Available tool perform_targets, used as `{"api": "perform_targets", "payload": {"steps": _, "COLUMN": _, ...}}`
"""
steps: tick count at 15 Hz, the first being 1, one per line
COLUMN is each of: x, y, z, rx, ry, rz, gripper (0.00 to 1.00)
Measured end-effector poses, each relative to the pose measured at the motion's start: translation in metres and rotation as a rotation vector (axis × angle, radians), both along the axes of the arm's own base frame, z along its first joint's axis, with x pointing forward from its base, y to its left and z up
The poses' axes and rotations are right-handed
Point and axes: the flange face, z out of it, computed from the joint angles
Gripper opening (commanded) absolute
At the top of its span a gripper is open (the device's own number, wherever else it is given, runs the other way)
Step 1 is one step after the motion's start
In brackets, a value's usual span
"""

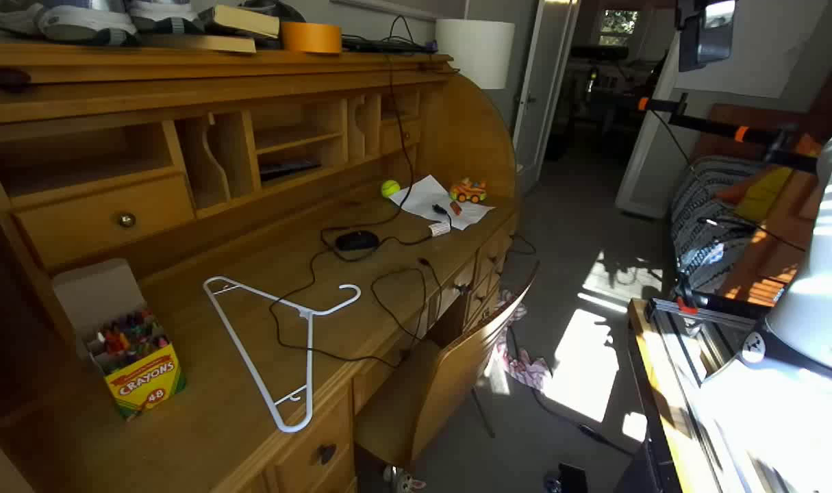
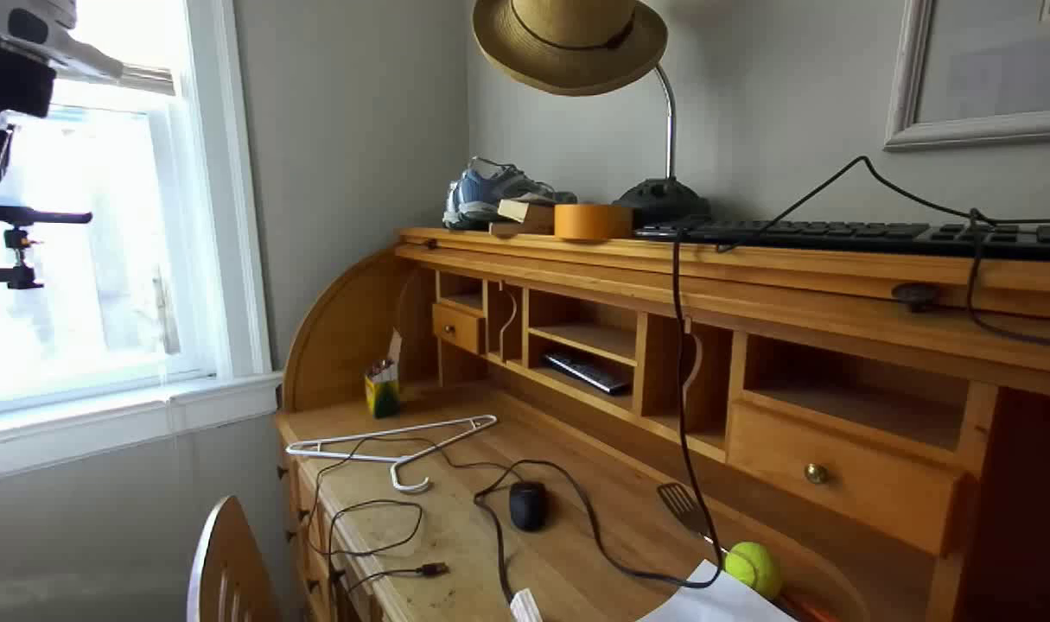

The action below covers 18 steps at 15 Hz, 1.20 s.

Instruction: Move the orange tape closer to the coat hanger

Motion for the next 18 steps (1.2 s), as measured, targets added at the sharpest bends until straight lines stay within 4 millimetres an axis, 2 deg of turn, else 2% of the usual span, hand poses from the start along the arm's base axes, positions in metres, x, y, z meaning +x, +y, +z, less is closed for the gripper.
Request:
{"api": "perform_targets", "payload": {"steps": 4, "x": 0.001, "y": -0.001, "z": 0.0, "rx": -0.002, "ry": -0.001, "rz": -0.007, "gripper": 1.0}}
{"api": "perform_targets", "payload": {"steps": 7, "x": 0.012, "y": -0.007, "z": 0.0, "rx": -0.02, "ry": -0.035, "rz": -0.113, "gripper": 1.0}}
{"api": "perform_targets", "payload": {"steps": 11, "x": 0.052, "y": -0.035, "z": 0.011, "rx": -0.039, "ry": -0.106, "rz": -0.33, "gripper": 1.0}}
{"api": "perform_targets", "payload": {"steps": 18, "x": 0.137, "y": -0.117, "z": 0.035, "rx": -0.003, "ry": -0.176, "rz": -0.709, "gripper": 1.0}}
